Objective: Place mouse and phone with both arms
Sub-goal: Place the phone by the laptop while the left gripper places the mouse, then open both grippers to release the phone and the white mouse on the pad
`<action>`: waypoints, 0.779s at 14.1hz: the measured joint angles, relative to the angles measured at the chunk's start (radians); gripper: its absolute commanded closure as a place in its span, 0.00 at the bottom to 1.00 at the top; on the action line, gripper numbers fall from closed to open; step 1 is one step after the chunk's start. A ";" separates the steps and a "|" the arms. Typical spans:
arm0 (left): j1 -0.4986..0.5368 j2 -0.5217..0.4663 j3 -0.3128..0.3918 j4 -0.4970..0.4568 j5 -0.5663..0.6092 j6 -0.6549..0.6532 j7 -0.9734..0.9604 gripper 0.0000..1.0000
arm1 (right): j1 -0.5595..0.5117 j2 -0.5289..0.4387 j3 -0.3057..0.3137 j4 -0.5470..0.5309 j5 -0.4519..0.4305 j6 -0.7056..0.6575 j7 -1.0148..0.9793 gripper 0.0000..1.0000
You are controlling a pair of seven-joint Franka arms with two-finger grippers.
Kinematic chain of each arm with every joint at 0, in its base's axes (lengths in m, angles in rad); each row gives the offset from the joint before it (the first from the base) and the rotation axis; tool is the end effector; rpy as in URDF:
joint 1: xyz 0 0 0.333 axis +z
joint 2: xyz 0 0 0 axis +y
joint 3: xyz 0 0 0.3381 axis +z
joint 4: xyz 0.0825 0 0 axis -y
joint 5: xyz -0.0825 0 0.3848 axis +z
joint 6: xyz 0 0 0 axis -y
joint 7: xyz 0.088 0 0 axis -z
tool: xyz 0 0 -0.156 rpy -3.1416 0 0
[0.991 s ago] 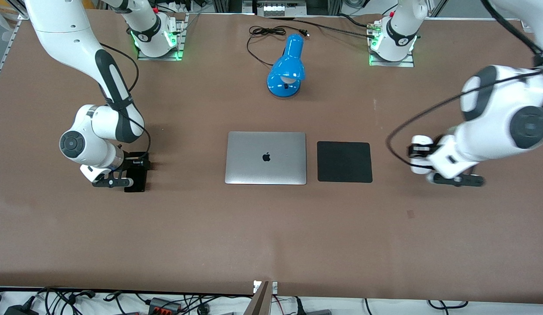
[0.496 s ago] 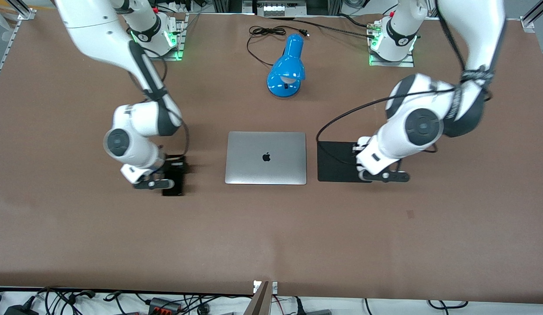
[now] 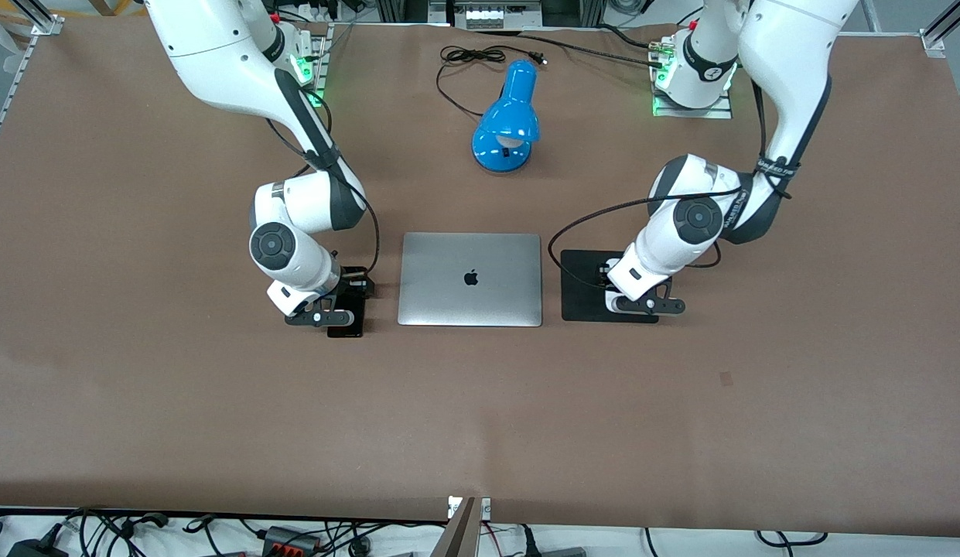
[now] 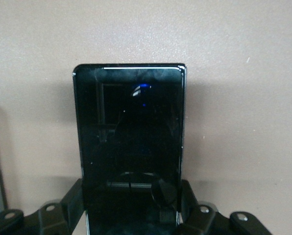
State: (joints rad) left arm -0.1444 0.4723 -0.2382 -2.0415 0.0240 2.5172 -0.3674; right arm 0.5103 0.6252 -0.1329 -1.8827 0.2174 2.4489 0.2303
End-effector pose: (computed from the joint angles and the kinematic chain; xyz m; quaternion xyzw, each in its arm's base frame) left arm 0.5664 -0.2279 0.1857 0.9989 -0.0042 -0.0091 0.0465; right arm 0.5913 0.2428 0.1399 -0.9993 0.0005 0.0315 0.0195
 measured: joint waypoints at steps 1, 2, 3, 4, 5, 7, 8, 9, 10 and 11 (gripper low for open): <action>0.000 0.012 0.000 -0.022 0.000 0.047 -0.001 0.65 | 0.000 0.000 0.000 0.000 0.000 0.000 0.002 0.82; 0.001 0.026 0.001 -0.035 0.000 0.083 -0.001 0.65 | 0.000 0.000 0.000 0.000 0.000 0.000 0.003 0.82; 0.002 0.039 0.003 -0.040 0.000 0.104 -0.001 0.64 | 0.000 0.000 0.000 0.000 0.000 0.001 0.004 0.68; 0.002 0.049 0.003 -0.041 0.000 0.116 -0.001 0.50 | 0.001 0.000 0.000 0.000 0.000 0.001 0.004 0.01; 0.003 0.054 0.004 -0.041 0.000 0.122 -0.001 0.23 | 0.003 0.000 0.000 0.000 0.000 0.003 0.005 0.00; 0.003 0.053 0.004 -0.041 0.000 0.126 -0.002 0.00 | 0.005 0.002 0.000 0.003 0.000 0.012 0.007 0.00; 0.004 0.053 0.005 -0.041 0.000 0.128 -0.003 0.00 | 0.005 0.003 -0.001 0.014 0.000 0.018 0.009 0.00; 0.006 0.053 0.005 -0.040 0.000 0.129 -0.004 0.00 | 0.005 0.002 -0.005 0.035 0.001 0.022 0.022 0.00; 0.008 0.050 0.005 -0.036 0.000 0.133 -0.005 0.00 | 0.006 -0.002 -0.016 0.063 0.001 0.024 0.053 0.00; 0.009 0.041 0.006 -0.029 0.000 0.139 -0.007 0.00 | 0.007 -0.010 -0.033 0.091 0.001 0.024 0.076 0.00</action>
State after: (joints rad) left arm -0.1349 0.5133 -0.2326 -2.0705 0.0240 2.6567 -0.3740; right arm 0.5170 0.6148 -0.1664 -1.7913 0.2184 2.4730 0.3063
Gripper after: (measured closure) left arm 0.000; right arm 0.000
